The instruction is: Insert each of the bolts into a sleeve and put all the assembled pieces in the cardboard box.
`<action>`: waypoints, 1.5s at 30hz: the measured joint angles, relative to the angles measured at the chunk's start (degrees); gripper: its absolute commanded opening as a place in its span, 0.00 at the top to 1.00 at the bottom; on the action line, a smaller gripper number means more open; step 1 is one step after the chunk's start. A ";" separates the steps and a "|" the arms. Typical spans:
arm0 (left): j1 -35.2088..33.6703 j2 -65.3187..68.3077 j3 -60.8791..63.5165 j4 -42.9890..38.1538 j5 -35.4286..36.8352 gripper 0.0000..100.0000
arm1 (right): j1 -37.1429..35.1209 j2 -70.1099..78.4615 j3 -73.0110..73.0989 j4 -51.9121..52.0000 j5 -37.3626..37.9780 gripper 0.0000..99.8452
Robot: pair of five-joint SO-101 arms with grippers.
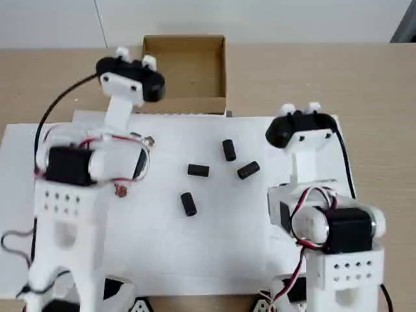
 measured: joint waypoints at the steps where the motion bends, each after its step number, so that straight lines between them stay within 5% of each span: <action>1: 0.00 -2.37 2.46 -1.49 1.05 1.00 | 0.00 -0.79 0.88 0.00 0.00 1.00; 11: 0.00 -26.81 26.37 -19.78 6.77 1.00 | 0.00 -9.32 11.87 -8.62 -6.42 1.00; 19: 0.00 -36.92 37.36 -23.47 20.04 1.00 | 0.00 -12.13 21.27 -19.60 -6.86 1.00; 30: 0.09 -49.05 52.84 -36.75 25.58 1.00 | -3.43 -21.54 32.00 -28.66 -6.86 1.00; 45: 0.09 -70.59 69.80 -38.59 26.20 1.00 | -16.70 -36.66 46.42 -39.12 -6.86 1.00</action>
